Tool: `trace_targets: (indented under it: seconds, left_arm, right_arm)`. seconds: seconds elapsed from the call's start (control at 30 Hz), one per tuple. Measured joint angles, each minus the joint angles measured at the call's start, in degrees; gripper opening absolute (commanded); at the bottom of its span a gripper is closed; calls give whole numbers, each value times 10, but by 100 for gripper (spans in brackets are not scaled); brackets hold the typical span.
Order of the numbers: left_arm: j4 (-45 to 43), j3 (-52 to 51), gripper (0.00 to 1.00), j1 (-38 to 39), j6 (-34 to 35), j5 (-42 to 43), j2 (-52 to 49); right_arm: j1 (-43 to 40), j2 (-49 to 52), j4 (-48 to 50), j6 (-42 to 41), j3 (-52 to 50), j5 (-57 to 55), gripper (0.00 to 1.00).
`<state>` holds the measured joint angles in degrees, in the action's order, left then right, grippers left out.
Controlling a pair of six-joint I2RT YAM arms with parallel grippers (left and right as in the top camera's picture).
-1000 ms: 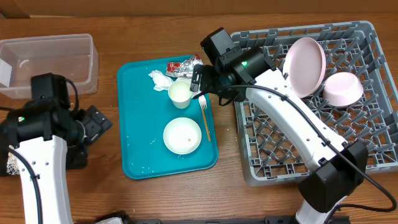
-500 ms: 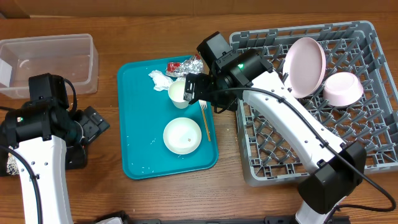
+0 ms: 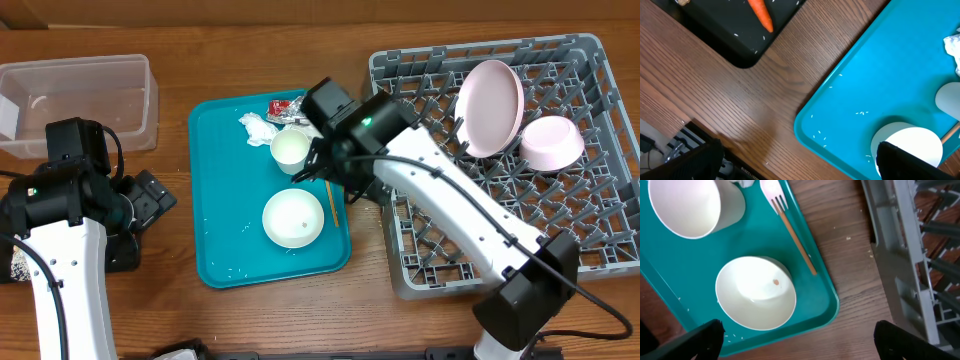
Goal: Sort waste into correct bins and load items into the dishwasher rack
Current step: 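Lower the right gripper down onto the white bowl's rim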
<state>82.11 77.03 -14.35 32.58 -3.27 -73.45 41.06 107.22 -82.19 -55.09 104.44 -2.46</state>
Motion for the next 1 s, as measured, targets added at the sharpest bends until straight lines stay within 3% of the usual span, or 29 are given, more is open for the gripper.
trace_targets:
  seconds: [0.6,1.0]
  left_arm:
    - [0,0,100,0,0,0,0]
    - [0,0,100,0,0,0,0]
  right_arm:
    - [68,0,-44,-167,-22,-89,100]
    - [125,0,-44,-212,-22,-94,100]
